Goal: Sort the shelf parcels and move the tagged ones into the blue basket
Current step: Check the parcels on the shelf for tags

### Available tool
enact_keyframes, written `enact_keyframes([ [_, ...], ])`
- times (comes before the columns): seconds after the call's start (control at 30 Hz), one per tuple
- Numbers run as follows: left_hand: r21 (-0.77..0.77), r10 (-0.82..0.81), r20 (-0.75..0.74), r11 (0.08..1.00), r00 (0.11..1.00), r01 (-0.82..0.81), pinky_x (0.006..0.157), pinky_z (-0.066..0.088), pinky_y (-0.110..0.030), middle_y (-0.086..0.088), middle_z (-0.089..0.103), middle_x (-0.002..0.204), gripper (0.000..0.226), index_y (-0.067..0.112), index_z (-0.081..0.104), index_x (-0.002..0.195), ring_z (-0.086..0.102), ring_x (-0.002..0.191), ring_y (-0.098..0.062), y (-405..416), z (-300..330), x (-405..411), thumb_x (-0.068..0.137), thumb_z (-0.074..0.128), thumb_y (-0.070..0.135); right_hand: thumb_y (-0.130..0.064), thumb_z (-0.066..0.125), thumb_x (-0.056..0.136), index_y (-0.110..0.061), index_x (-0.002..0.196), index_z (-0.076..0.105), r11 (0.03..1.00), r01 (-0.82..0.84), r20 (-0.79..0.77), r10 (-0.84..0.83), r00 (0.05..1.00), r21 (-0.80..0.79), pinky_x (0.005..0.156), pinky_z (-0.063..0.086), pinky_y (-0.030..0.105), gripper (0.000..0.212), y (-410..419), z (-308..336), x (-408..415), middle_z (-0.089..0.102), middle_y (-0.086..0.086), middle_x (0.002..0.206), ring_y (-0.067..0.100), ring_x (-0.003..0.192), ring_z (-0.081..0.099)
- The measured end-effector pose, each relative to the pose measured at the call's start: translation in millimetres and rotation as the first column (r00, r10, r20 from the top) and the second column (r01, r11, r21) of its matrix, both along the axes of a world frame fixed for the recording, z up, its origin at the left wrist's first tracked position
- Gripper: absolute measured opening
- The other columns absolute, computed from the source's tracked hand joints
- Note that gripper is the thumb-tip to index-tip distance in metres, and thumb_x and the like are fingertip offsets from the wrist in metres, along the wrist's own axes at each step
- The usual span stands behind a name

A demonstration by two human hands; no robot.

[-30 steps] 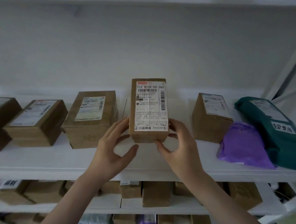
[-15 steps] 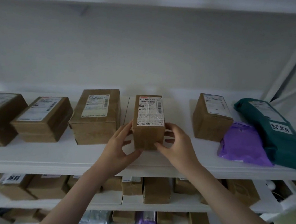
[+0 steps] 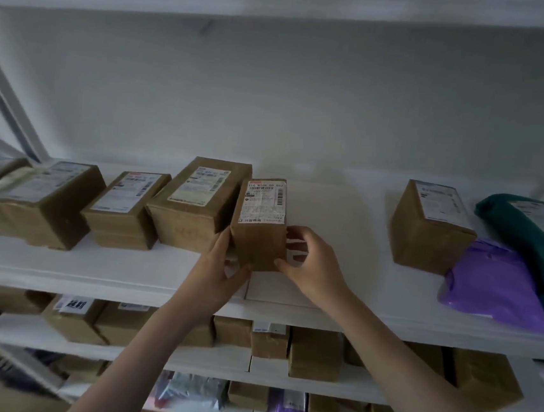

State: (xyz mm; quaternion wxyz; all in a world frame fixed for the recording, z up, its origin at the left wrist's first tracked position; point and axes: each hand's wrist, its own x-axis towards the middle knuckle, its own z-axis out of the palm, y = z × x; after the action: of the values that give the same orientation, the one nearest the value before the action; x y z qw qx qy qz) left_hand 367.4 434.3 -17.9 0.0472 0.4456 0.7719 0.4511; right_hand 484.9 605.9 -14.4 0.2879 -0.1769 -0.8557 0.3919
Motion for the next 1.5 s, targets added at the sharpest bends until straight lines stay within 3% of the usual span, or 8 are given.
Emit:
enact_keyframes([
  [0.17,0.182,0.19,0.095,0.962,0.977,-0.205,0.089,0.057,-0.042,0.014,0.06,0.109,0.048,0.029,0.043,0.13,0.062,0.105,-0.007,-31.1,-14.5,13.6,0.09,0.067,0.016,-0.026,0.079,0.084,-0.02,0.139,0.049,1.0,-0.001,0.02,0.001,1.0,0.001,0.092,0.053,0.021,0.064,1.6,-6.9,26.3,0.059,-0.011,0.123,0.002,0.108,0.058],
  [0.27,0.29,0.216,0.106,0.927,0.971,-0.238,0.086,0.057,-0.038,0.013,0.063,0.096,0.039,0.022,0.048,0.119,0.065,0.096,-0.009,-35.1,-17.0,33.2,0.09,0.063,0.0,-0.031,0.077,0.086,-0.022,0.142,0.046,0.998,0.035,0.039,-0.038,0.999,0.051,0.094,0.053,0.023,0.065,12.4,-9.2,58.8,0.058,-0.012,0.127,0.001,0.11,0.058],
  [0.5,0.155,-0.073,-0.068,0.984,0.995,0.083,0.094,0.048,-0.013,0.023,0.059,0.112,0.028,0.027,0.054,0.118,0.059,0.11,-0.001,21.2,-3.5,87.3,0.092,0.063,0.02,-0.028,0.073,0.089,-0.025,0.138,0.048,0.969,0.237,0.018,-0.239,0.971,0.065,0.089,0.05,0.016,0.056,44.9,7.1,144.2,0.058,-0.014,0.122,-0.002,0.106,0.057],
  [0.7,0.069,-0.305,-0.024,0.949,0.952,0.306,0.098,0.049,-0.02,0.02,0.053,0.127,0.04,0.034,0.047,0.132,0.051,0.121,0.001,86.7,-0.5,110.5,0.094,0.062,0.03,-0.021,0.08,0.083,-0.021,0.137,0.052,0.873,0.485,-0.071,-0.481,0.874,0.058,0.088,0.051,0.019,0.061,80.5,24.3,198.5,0.059,-0.013,0.119,-0.003,0.101,0.058],
  [0.8,0.051,-0.349,-0.019,0.935,0.937,0.35,0.098,0.047,-0.018,0.019,0.05,0.129,0.043,0.036,0.045,0.133,0.05,0.12,0.003,122.5,3.8,113.8,0.093,0.063,0.035,-0.022,0.08,0.081,-0.016,0.139,0.051,0.836,0.539,-0.035,-0.538,0.842,0.101,0.094,0.05,0.028,0.065,103.4,29.4,209.6,0.058,-0.007,0.124,0.007,0.107,0.058],
  [1.0,-0.062,-0.401,-0.057,0.915,0.914,0.398,0.1,0.05,-0.037,0.007,0.044,0.141,0.06,0.025,0.043,0.142,0.051,0.122,-0.009,190.8,4.0,104.9,0.089,0.068,0.035,-0.027,0.082,0.08,-0.012,0.142,0.047,0.877,0.451,0.237,-0.479,0.845,0.166,0.102,0.046,0.035,0.073,142.8,36.5,206.2,0.057,0.003,0.134,0.017,0.121,0.054],
  [1.13,-0.096,-0.405,-0.129,0.914,0.905,0.395,0.098,0.05,-0.038,-0.001,0.045,0.143,0.068,0.017,0.043,0.145,0.053,0.122,-0.016,218.8,6.2,89.5,0.086,0.073,0.034,-0.039,0.083,0.075,-0.013,0.143,0.047,0.901,0.361,0.383,-0.431,0.817,0.243,0.107,0.045,0.04,0.081,173.4,38.4,196.0,0.057,0.003,0.138,0.019,0.125,0.054],
  [1.5,-0.108,-0.33,-0.026,0.94,0.944,0.325,0.084,0.049,-0.022,0.002,0.048,0.136,0.09,0.017,0.041,0.145,0.056,0.113,-0.01,265.0,18.7,103.2,0.069,0.087,0.03,-0.036,0.089,0.07,-0.018,0.149,0.038,0.98,0.164,0.379,-0.196,0.904,0.117,0.104,0.046,0.034,0.096,227.9,42.9,179.6,0.056,-0.004,0.139,0.01,0.119,0.055],
])
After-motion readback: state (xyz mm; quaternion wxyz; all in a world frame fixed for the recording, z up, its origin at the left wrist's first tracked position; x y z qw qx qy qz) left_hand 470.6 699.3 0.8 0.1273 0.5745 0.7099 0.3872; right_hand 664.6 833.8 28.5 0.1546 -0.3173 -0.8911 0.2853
